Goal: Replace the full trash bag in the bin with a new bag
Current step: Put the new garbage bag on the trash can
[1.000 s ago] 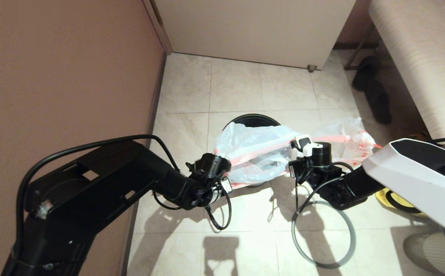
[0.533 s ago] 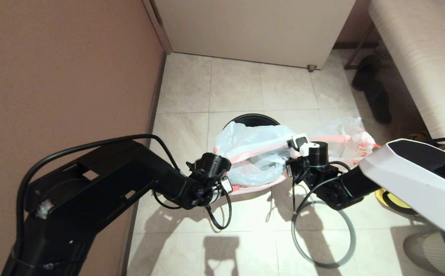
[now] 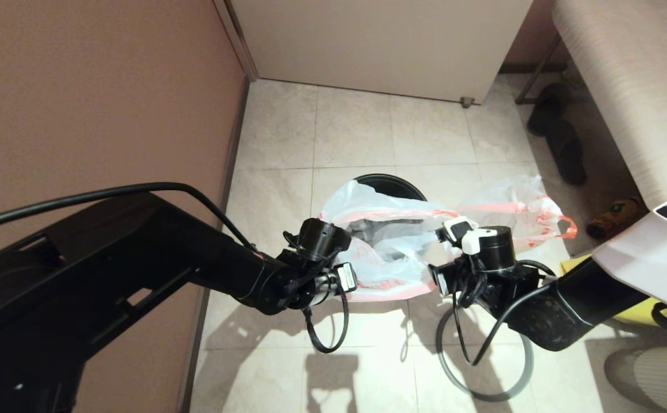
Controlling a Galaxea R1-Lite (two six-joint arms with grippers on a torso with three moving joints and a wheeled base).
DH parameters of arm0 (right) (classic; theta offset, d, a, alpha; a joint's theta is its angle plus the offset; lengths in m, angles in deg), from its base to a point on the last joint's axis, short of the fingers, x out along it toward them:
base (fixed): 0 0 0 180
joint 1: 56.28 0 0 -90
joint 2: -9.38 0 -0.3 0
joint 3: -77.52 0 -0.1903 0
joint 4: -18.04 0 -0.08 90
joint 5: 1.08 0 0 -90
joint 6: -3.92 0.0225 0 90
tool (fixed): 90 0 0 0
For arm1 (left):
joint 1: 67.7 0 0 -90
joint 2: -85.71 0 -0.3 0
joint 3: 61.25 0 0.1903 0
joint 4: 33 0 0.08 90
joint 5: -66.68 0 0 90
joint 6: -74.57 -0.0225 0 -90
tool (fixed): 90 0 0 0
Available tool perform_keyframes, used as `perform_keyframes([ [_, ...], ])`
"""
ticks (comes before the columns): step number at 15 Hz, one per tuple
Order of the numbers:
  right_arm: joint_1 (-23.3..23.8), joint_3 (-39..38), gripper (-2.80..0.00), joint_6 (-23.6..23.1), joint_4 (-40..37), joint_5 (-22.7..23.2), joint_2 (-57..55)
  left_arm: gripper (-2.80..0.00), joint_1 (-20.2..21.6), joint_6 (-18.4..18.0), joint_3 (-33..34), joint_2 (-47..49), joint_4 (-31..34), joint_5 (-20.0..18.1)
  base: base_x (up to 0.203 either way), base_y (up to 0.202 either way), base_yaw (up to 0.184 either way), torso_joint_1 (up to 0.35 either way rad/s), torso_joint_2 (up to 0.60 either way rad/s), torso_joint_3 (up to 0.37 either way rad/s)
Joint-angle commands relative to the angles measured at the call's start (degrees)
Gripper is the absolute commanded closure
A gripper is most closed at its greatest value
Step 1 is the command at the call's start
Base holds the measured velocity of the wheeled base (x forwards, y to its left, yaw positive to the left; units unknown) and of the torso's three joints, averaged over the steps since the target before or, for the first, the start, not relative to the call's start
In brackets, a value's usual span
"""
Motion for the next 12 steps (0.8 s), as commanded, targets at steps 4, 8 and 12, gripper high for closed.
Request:
perform_keyframes([
  [4,-0.6,-6.7,-2.80,2.8,0.7,4.9,5.1,-2.80,-0.6,-0.2,0.2,-1.1,0.8,0.1,0.000,0.000,0.000,0.000,0.00,0.000],
  [8,-2.5,-8.2,-2.80,2.3,8.8,6.7,5.6,-2.80,-0.7,-0.2,0.1,-1.7,1.1,0.0,0.000,0.000,0.000,0.000,0.00,0.000],
  [12,-4.2,-13.0,-2.80,-1.0,14.3,6.3,4.5,-2.80,-1.3,-0.2,0.2,-1.2,1.1,0.0,0.000,0.000,0.000,0.000,0.00,0.000],
])
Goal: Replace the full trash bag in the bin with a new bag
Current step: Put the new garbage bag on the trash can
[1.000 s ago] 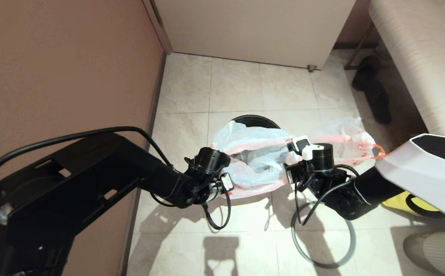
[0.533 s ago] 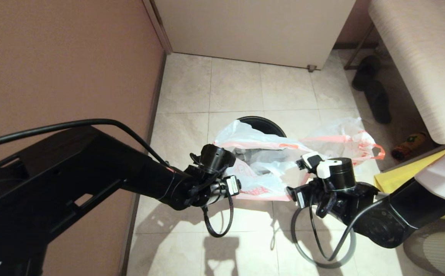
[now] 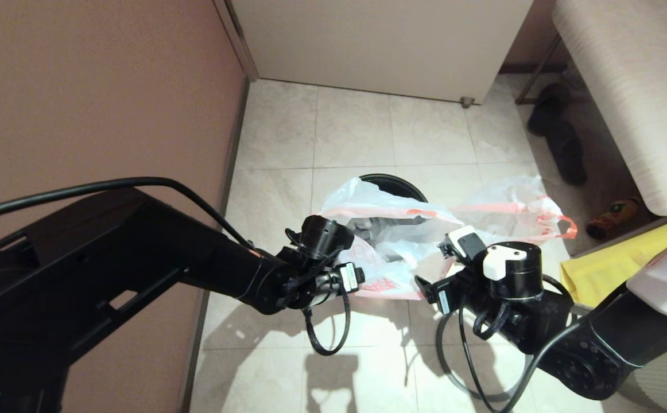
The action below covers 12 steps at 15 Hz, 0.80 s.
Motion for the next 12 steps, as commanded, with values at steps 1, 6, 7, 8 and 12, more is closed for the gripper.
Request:
perform_keyframes([
  [1,-0.3,-0.9,-2.80,-0.6,0.3,-0.9,-1.6,-2.80,-0.6,0.2,0.1,0.4,-0.1,0.1,0.000,0.000,0.000,0.000,0.00,0.000],
  [6,-0.6,1.5,-2.80,0.7,0.9,-0.1,-1.8,-2.80,-1.5,0.2,-0.6,4.8,-0.1,-3.8,0.000,0.000,0.000,0.000,0.00,0.000],
  [7,-0.6,2.3,-2.80,1.4,0.9,-0.1,-1.7,-2.80,-1.6,0.2,-1.2,5.8,-0.1,-3.9,0.000,0.000,0.000,0.000,0.00,0.000],
  [8,-0.5,2.8,-2.80,1.9,0.9,0.0,-1.4,-2.80,-1.7,0.2,-1.7,6.7,-0.1,-3.9,0.000,0.000,0.000,0.000,0.00,0.000],
  [12,-0.4,5.7,-2.80,3.8,0.6,0.0,-0.9,-2.80,-3.0,-0.9,-2.7,10.3,-0.2,-3.7,0.000,0.000,0.000,0.000,0.00,0.000],
])
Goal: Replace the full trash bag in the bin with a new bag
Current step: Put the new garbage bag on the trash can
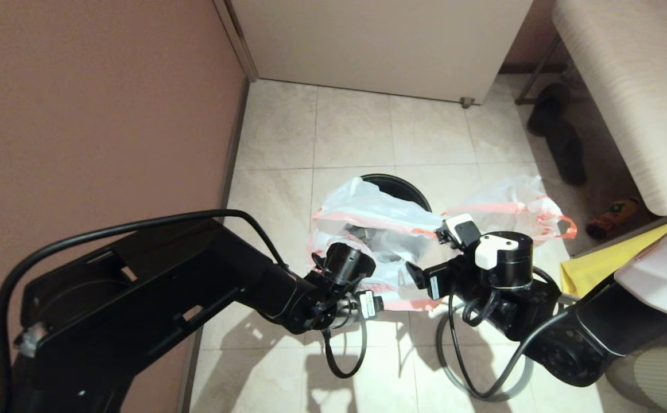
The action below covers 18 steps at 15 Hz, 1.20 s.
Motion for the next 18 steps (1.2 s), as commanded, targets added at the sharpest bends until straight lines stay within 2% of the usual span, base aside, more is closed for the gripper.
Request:
perform_keyframes([
  [1,-0.1,0.9,-2.80,0.0,0.1,-0.1,0.7,-2.80,-0.4,-0.6,-0.9,2.9,-0.3,0.3,0.000,0.000,0.000,0.000,0.00,0.000],
  [4,-1.3,-0.8,-2.80,1.3,-0.2,-0.1,2.4,-2.80,-0.1,-0.2,-1.1,0.6,-0.2,0.2,0.000,0.000,0.000,0.000,0.00,0.000],
  [6,-2.7,-4.1,-2.80,3.2,-3.1,-0.2,6.7,-2.80,-0.1,-0.1,0.1,-4.2,0.0,0.0,0.000,0.000,0.000,0.000,0.00,0.000],
  [10,-5.0,-7.3,-2.80,12.8,-19.4,-0.3,14.6,-2.80,0.1,-0.3,0.8,-11.0,5.1,0.0,0.000,0.000,0.000,0.000,0.00,0.000],
  [11,-5.9,-7.3,0.00,14.2,-24.3,-0.3,15.6,-2.80,0.1,-0.4,0.5,-12.4,7.0,-0.1,0.000,0.000,0.000,0.000,0.00,0.000],
  [13,-7.2,-6.9,0.00,15.1,-26.7,-0.4,14.9,-2.80,0.1,-0.1,-0.3,-11.5,8.4,-0.1,0.000,0.000,0.000,0.000,0.00,0.000],
  [18,-6.1,-8.3,0.00,15.2,-26.2,-1.2,16.8,-2.80,1.0,2.3,-1.8,-8.6,7.8,-0.2,0.000,0.000,0.000,0.000,0.00,0.000],
])
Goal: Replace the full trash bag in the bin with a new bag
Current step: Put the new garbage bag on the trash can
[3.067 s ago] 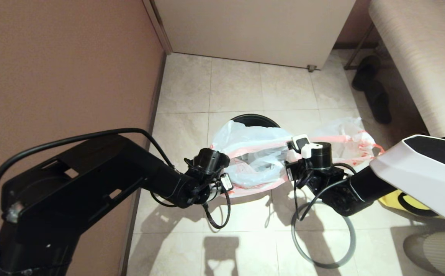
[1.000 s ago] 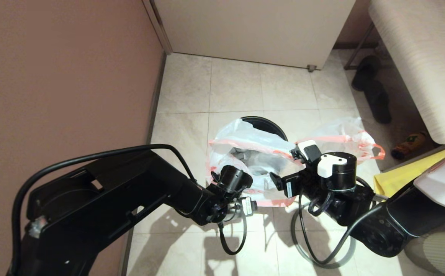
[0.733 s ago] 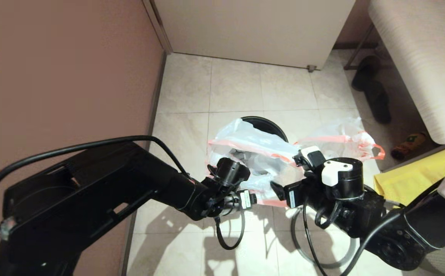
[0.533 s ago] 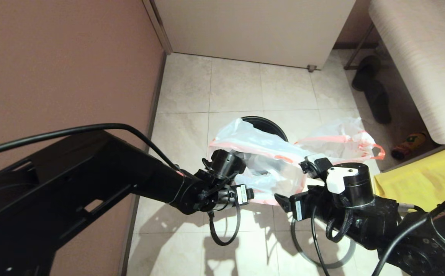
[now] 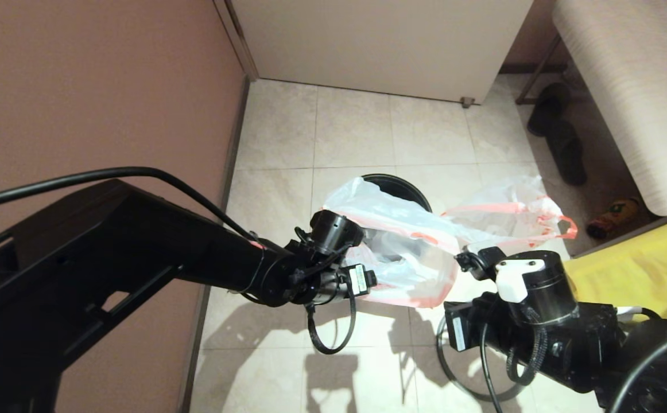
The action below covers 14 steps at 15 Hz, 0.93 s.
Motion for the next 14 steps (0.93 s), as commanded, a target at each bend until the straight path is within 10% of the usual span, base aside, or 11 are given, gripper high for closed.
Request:
perform_keyframes([
  [1,0.8,-0.9,0.00,0.1,0.7,0.0,0.5,-2.80,0.1,0.9,-0.9,0.6,-0.1,0.1,0.000,0.000,0.000,0.000,0.00,0.000],
  [3,1.3,-1.7,0.00,0.1,3.1,0.2,-0.4,-2.80,0.5,2.2,-1.3,0.7,-0.3,0.1,0.000,0.000,0.000,0.000,0.00,0.000],
  [4,1.4,-1.8,0.00,0.1,4.1,0.3,-1.0,0.00,0.8,2.6,-1.3,0.7,-0.3,0.1,0.000,0.000,0.000,0.000,0.00,0.000],
  [14,2.2,-1.6,0.00,0.0,4.9,0.7,-2.3,0.00,1.3,5.3,-2.7,2.0,-2.2,0.7,0.000,0.000,0.000,0.000,0.00,0.000],
])
